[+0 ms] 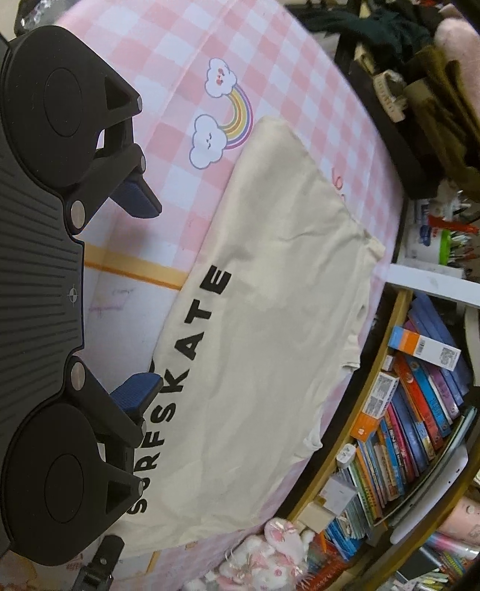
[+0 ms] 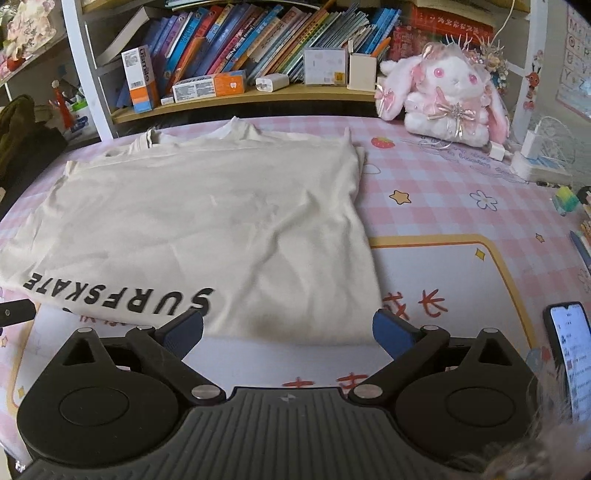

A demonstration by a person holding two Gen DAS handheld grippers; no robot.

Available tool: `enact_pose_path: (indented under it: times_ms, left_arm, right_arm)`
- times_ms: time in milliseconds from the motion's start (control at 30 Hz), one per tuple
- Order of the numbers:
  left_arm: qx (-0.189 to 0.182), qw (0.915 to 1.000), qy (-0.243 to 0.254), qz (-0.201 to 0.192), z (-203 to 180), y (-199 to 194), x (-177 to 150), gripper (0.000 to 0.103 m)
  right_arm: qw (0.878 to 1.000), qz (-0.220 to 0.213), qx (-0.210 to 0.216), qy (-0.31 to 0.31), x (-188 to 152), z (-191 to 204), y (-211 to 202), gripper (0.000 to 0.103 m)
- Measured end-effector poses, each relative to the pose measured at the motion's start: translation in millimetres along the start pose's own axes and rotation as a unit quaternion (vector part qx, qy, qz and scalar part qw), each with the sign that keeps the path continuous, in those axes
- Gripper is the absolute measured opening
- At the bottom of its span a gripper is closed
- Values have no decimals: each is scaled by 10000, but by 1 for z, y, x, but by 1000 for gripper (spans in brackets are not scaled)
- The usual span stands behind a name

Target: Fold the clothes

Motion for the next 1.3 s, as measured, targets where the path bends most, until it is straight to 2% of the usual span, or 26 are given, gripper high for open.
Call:
enact_pose_path:
  times_ms: [100,333,500,633,700,767,833,933,967,1133,1300]
  left_arm:
    - [-420,9989,-168,87,10,3,4,93]
    - [-642,9977,-171,137,30,9,19,93]
    - [-827,9938,-749,4,57,11,32,90]
    - [-991,9853,-1385,-96,80,14,43,74]
    - [-1071,9795,-1701,-146,91,16,49,72]
    - [-1328,9595,-2470,-261,107,18,51,71]
    - [-1578,9324,-3230,-375,123,19,53,70]
    - [-1745,8973,-4024,-496,143,24,54,60]
    - [-1730,8911,-4163,-516,148,26,56,57]
    - [-1698,8649,-4673,-686,162,29,60,57]
    - [-1668,8522,-4902,-749,166,32,61,57]
  right_arm:
    - [10000,-18,-75,26,0,9,-3,99]
    - [9996,-70,-246,84,-1,30,-11,99]
    - [9992,-106,-368,125,-2,45,-17,100]
    - [9984,-141,-514,184,-1,47,-19,100]
    - [9980,-149,-584,215,0,46,-20,100]
    - [9974,-157,-654,246,1,45,-21,100]
    - [9971,-147,-704,246,1,45,-20,100]
    - [9968,-149,-753,207,2,47,-20,100]
    - [9967,-150,-769,194,3,47,-19,100]
    - [9964,-165,-822,120,6,50,-18,100]
    - [9969,-178,-764,6,11,54,-15,100]
Point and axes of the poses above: each gripper's, at about its wrist camera, not at the fingertips, and y roughly the way its jaws point, z to its left, x to its top, the point moved 8 cm from there along y, roughly the way its jaws point, and after that the axes turned 6 degrees about -x, right-handed, at the moved point
